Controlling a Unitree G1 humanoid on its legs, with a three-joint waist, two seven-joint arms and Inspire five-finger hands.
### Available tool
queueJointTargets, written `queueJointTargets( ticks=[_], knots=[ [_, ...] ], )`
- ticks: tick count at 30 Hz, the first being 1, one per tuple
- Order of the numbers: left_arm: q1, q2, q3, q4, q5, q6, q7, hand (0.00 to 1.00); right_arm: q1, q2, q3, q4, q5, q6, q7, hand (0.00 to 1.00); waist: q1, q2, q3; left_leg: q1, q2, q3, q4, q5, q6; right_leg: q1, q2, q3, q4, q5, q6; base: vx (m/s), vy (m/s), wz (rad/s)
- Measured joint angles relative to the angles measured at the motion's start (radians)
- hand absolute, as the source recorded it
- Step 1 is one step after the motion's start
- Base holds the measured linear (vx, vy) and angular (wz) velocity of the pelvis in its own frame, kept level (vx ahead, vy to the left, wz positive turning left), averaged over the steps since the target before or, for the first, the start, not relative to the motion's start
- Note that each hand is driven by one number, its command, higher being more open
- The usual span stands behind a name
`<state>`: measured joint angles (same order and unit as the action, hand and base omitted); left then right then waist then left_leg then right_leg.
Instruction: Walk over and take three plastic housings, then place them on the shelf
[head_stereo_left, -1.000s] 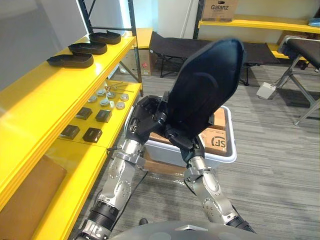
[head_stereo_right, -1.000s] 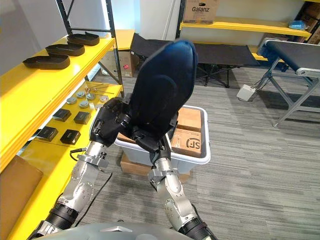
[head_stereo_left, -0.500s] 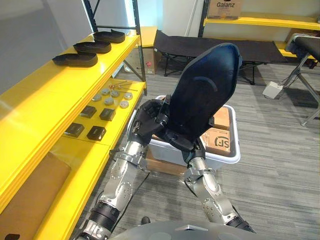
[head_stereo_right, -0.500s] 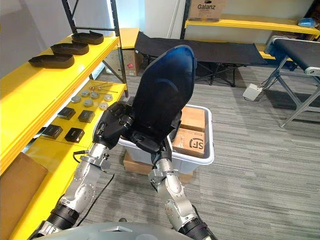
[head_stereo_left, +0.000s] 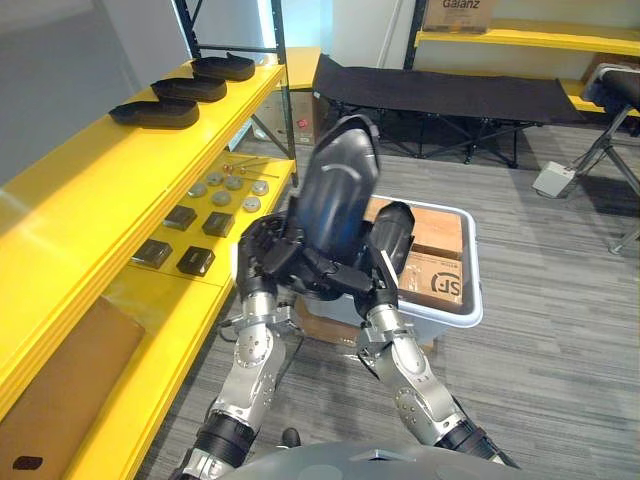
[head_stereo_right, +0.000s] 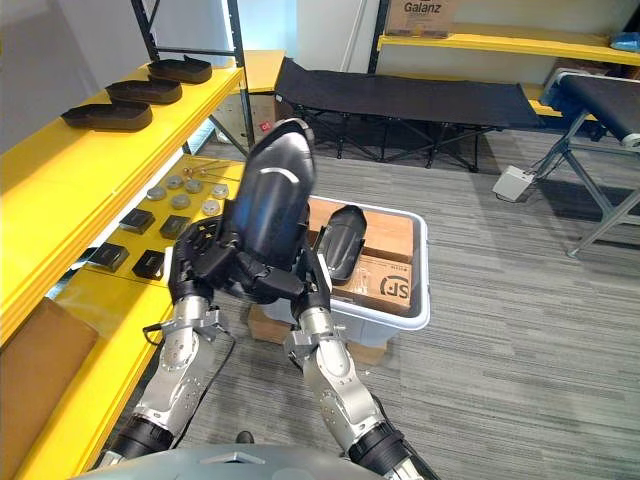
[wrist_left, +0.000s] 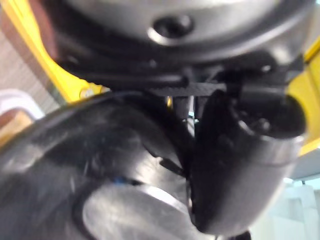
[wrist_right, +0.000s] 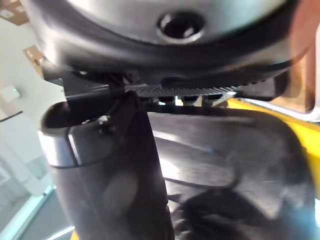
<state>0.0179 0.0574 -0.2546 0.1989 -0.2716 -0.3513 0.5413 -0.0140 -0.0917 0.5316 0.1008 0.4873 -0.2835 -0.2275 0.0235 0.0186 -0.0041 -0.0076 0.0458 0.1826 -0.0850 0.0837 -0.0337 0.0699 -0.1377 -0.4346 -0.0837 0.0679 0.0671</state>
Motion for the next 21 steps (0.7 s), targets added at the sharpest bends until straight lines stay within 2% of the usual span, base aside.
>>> queueJointTargets(
  ticks=[5,9,15,18,21],
  knots=[
    [0.024,-0.050,0.154,0.005,0.048,-0.003,0.239,0.00,0.000,0.028,-0.025,-0.088,-0.053,-0.008,-0.021,1.00,0.000,-0.028,0.016,0.012,-0.001,0.000,0.000,-0.001,0.000,0.007,-0.002,-0.001,0.005,-0.003,0.001,0.01,0.006,0.00],
    [0.024,-0.069,0.225,0.003,0.050,-0.026,0.338,0.00,0.023,0.030,-0.058,-0.088,-0.059,-0.007,-0.021,1.00,0.002,-0.034,0.019,0.013,-0.008,-0.002,0.000,-0.007,-0.002,0.009,-0.009,-0.004,0.005,-0.004,0.003,0.00,0.005,0.01],
    [0.024,-0.109,0.241,-0.015,0.049,-0.086,0.366,0.00,0.082,0.031,-0.108,-0.088,-0.058,-0.007,-0.020,1.00,-0.005,-0.034,0.019,0.013,-0.017,0.000,-0.001,-0.009,0.001,0.009,-0.018,-0.006,0.005,-0.007,0.001,0.00,0.020,0.00],
    [0.024,-0.116,0.249,-0.025,0.033,-0.128,0.366,0.00,0.089,0.032,-0.123,-0.088,-0.087,-0.007,-0.019,1.00,-0.021,-0.035,0.019,0.013,-0.017,0.001,-0.001,-0.009,0.002,0.009,-0.018,-0.005,0.005,-0.007,0.001,0.00,0.000,0.00],
    [0.024,-0.117,0.273,-0.061,-0.058,-0.196,0.303,0.00,0.093,0.038,-0.144,-0.088,-0.109,-0.007,-0.018,1.00,-0.028,-0.035,0.019,0.014,-0.016,0.004,0.000,-0.009,0.001,0.008,-0.018,-0.001,0.005,-0.007,0.001,0.00,0.000,-0.02]
  ],
)
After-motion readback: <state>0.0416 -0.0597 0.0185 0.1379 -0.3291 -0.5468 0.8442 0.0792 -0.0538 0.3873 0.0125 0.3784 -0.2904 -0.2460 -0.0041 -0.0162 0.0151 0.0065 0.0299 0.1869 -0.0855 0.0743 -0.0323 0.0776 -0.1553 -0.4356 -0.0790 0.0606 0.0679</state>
